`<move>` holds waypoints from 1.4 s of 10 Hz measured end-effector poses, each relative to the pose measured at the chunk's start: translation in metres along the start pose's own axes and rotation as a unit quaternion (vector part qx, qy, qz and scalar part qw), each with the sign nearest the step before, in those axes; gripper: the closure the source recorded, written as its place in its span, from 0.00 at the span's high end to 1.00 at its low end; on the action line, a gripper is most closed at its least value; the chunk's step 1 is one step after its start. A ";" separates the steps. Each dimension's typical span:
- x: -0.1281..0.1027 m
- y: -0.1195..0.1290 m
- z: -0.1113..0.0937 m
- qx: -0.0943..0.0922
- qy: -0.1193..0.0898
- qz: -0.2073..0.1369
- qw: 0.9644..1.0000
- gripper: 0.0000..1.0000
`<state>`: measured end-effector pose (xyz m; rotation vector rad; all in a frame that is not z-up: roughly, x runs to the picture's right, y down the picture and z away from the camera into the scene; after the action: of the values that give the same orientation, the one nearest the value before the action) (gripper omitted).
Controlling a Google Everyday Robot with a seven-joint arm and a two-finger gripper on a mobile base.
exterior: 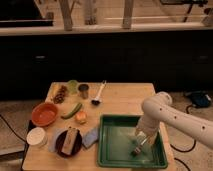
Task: Place fork in tray
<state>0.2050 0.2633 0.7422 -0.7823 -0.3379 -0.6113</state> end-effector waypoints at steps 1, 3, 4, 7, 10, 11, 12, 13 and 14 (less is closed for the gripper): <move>-0.001 0.000 0.001 -0.001 -0.001 0.000 1.000 0.80; -0.001 0.001 0.003 -0.002 -0.004 0.000 1.000 0.80; -0.002 0.001 0.003 -0.002 -0.005 0.000 1.000 0.80; -0.001 0.002 0.004 0.000 -0.009 0.000 1.000 0.80; -0.001 0.001 0.002 0.021 -0.011 -0.003 1.000 0.80; -0.001 0.002 0.001 0.026 -0.011 -0.003 1.000 0.80; -0.001 0.002 0.001 0.026 -0.011 -0.003 1.000 0.80; -0.002 0.001 0.001 0.026 -0.011 -0.005 1.000 0.80; -0.001 0.001 0.001 0.026 -0.011 -0.004 1.000 0.80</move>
<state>0.2045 0.2652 0.7417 -0.7385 -0.3767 -0.6002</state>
